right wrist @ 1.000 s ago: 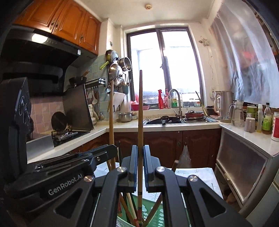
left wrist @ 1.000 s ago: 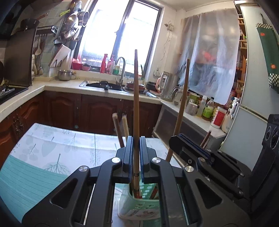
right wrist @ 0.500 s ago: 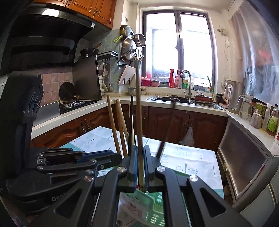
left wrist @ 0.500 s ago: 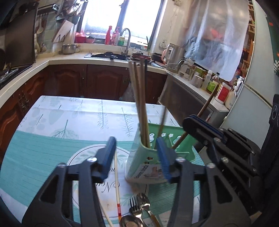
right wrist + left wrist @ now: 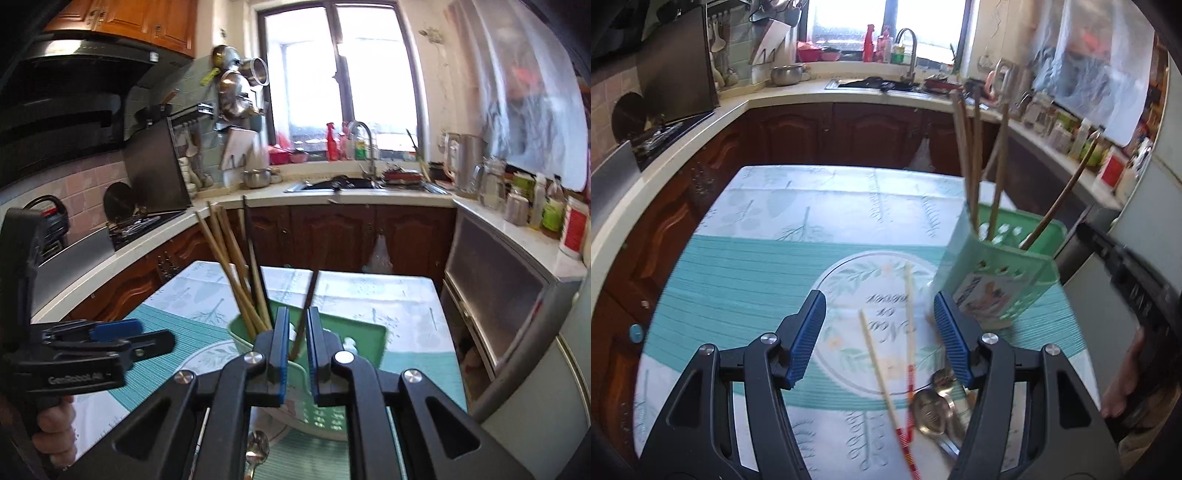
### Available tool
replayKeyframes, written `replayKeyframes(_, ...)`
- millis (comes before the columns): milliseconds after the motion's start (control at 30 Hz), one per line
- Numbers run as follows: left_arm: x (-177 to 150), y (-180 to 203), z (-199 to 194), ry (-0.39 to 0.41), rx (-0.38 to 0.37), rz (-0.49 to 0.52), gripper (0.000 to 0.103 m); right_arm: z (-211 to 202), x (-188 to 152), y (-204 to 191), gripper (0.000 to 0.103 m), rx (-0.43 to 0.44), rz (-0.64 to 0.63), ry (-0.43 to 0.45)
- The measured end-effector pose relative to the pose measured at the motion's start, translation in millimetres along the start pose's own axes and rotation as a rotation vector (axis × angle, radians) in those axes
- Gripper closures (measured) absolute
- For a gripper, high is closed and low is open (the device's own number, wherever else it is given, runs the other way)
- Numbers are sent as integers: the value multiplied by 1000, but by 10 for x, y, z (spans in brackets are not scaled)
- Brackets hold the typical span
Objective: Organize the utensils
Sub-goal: 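Move both tools back over the last two red-banded chopsticks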
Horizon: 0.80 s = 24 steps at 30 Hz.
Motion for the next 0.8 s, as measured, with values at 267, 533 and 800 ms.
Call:
replayKeyframes(267,-354,-182,20,-105,47,-18,45,162,113,425,94,-233,141,-4)
replayKeyframes(533,-455,-396,-45,-120,66,-57,45,412,176,253,93,-315,192,-41)
replayKeyframes(800,-536,-545,-92,-127,58,-96,45,499,206,-403,93,-214,80,-39)
Point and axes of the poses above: each gripper's, at about its wrist camera, not at the fingertips, and z roughly the way its jaws point, y to its right, x to its top, the point moved 9 cm from there along z, roughly the way its jaws point, and after that the axes turned 14 degrees about z, right-handed, at the moved point
